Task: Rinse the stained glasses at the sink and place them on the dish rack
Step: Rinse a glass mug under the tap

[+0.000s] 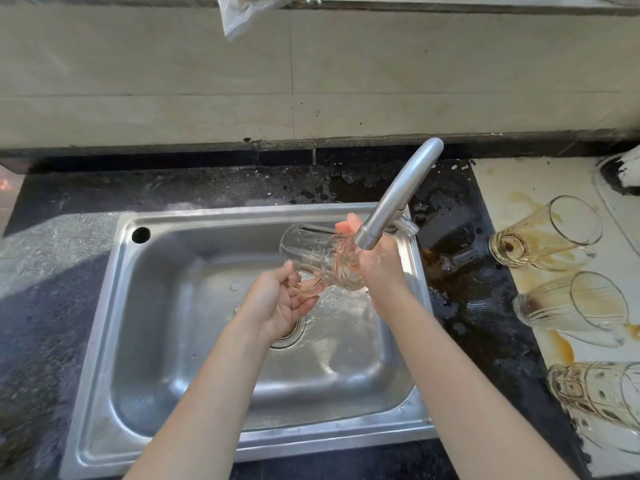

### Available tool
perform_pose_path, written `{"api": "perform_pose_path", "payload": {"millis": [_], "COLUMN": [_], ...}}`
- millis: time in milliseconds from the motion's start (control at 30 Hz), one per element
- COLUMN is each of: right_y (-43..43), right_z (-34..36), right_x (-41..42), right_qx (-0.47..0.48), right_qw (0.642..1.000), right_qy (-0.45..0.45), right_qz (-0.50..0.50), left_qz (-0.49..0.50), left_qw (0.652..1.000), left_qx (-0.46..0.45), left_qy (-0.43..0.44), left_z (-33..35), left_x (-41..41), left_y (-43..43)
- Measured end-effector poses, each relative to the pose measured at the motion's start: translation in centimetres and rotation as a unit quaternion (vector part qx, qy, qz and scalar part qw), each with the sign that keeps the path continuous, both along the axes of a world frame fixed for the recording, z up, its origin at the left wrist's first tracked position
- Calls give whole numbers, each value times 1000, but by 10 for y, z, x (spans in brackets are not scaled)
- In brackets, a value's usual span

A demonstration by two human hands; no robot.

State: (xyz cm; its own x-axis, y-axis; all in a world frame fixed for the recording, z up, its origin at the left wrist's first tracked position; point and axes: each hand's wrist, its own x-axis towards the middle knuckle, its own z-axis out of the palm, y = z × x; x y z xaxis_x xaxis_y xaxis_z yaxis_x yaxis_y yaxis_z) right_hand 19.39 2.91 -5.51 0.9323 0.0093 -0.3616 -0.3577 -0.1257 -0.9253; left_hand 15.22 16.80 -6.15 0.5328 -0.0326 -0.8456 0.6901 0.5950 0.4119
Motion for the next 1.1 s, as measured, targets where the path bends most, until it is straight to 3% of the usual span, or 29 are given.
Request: {"api": "perform_pose_path", "payload": {"millis": [67,233,400,500,633,800,933,1100], "right_y": [3,5,8,7,6,-2,6,7], "right_z": [10,16,12,14,22,27,25,45], "right_x": [4,2,-7,-13,-5,0,-8,18], "right_qx": [-16,-48,-147,-156,-162,-184,-275,-160], "right_qw": [1000,998,980,974,982,978,952,935], "right_qy": [-17,-26,-128,-156,-90,10,-24,133], "right_qz": [9,15,21,38,28,93,131,288], "left_qz": [-3,22,-2,-24,-34,-5,-7,-75], "left_qw": [1000,999,997,995,996,999,998,993], "left_qx": [-26,17,12,-15,-17,26,61,48], "left_qy": [14,39,74,96,86,40,-13,-83], "left_z": [-5,-12,-21,-25,-23,-24,-29,-28], "left_x": [-1,9,11,7,3,3,-2,-7], "left_y": [-5,-20,-28,-31,-35,-34,-29,-17]}}
